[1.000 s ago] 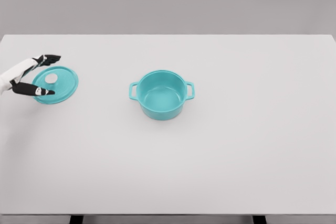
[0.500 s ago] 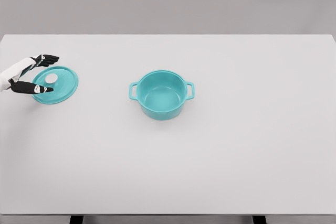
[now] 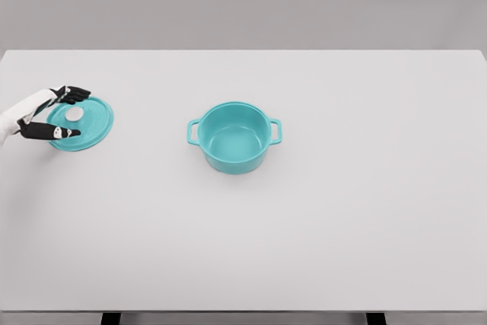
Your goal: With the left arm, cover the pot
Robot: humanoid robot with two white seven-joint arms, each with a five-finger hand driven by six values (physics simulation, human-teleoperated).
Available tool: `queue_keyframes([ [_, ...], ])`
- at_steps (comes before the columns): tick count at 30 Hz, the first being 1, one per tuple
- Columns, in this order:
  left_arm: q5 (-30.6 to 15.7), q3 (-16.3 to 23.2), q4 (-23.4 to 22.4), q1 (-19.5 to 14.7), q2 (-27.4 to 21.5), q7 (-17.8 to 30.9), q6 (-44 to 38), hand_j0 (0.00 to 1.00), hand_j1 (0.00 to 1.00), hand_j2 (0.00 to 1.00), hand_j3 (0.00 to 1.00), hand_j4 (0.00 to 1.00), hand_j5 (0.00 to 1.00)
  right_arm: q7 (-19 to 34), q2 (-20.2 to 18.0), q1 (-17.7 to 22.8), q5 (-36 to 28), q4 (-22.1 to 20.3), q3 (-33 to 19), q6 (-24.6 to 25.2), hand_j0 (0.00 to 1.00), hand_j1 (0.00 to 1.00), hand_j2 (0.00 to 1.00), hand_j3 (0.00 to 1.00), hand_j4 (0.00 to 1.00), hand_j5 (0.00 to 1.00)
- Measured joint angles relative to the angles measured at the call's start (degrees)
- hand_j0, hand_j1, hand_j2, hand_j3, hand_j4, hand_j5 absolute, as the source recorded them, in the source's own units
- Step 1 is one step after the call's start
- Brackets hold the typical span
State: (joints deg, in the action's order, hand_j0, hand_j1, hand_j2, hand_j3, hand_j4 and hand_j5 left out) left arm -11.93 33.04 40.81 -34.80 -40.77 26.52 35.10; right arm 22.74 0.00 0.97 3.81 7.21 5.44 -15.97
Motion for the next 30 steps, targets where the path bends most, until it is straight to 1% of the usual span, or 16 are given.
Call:
queue_keyframes([
  [1,0.0,0.1,0.0,0.0,0.0,0.0,0.0,0.73,0.73,0.73,0.73,0.73,0.73,0.0,0.0,0.0,0.0,0.0,0.0,0.0,1.0,1.0,1.0,1.0,1.0,1.0],
  [3,-0.1,0.2,-0.1,0.0,-0.1,-0.1,0.0,0.66,0.66,0.66,0.66,0.66,0.66,0.0,0.0,0.0,0.0,0.0,0.0,0.0,1.0,1.0,1.0,1.0,1.0,1.0],
  [10,-0.3,0.2,-0.7,0.4,-0.1,-0.3,0.0,0.66,0.66,0.66,0.66,0.66,0.66,0.0,0.0,0.0,0.0,0.0,0.0,0.0,1.0,1.0,1.0,1.0,1.0,1.0],
  [14,-0.7,0.1,-0.8,0.4,0.0,-0.4,-0.1,0.59,0.59,0.59,0.59,0.59,0.59,0.0,0.0,0.0,0.0,0.0,0.0,0.0,1.0,1.0,1.0,1.0,1.0,1.0],
  [15,-0.7,0.1,-0.8,0.4,0.0,-0.4,-0.1,0.56,0.56,0.56,0.56,0.56,0.56,0.0,0.0,0.0,0.0,0.0,0.0,0.0,1.0,1.0,1.0,1.0,1.0,1.0],
  [16,-0.7,0.1,-0.8,0.4,0.0,-0.4,-0.1,0.48,0.48,0.48,0.48,0.48,0.48,0.0,0.0,0.0,0.0,0.0,0.0,0.0,1.0,1.0,1.0,1.0,1.0,1.0],
  [17,-0.8,0.1,-0.8,0.5,0.0,-0.4,-0.1,0.43,0.43,0.43,0.43,0.43,0.43,0.0,0.0,0.0,0.0,0.0,0.0,0.0,1.0,1.0,1.0,1.0,1.0,1.0],
  [27,-0.5,0.2,-0.6,0.5,0.7,-0.4,-0.1,0.44,0.44,0.44,0.44,0.44,0.44,0.0,0.0,0.0,0.0,0.0,0.0,0.0,1.0,1.0,1.0,1.0,1.0,1.0],
  [30,-0.1,0.3,0.6,0.7,0.7,-0.2,0.0,0.44,0.44,0.44,0.44,0.44,0.44,0.0,0.0,0.0,0.0,0.0,0.0,0.0,1.0,1.0,1.0,1.0,1.0,1.0],
])
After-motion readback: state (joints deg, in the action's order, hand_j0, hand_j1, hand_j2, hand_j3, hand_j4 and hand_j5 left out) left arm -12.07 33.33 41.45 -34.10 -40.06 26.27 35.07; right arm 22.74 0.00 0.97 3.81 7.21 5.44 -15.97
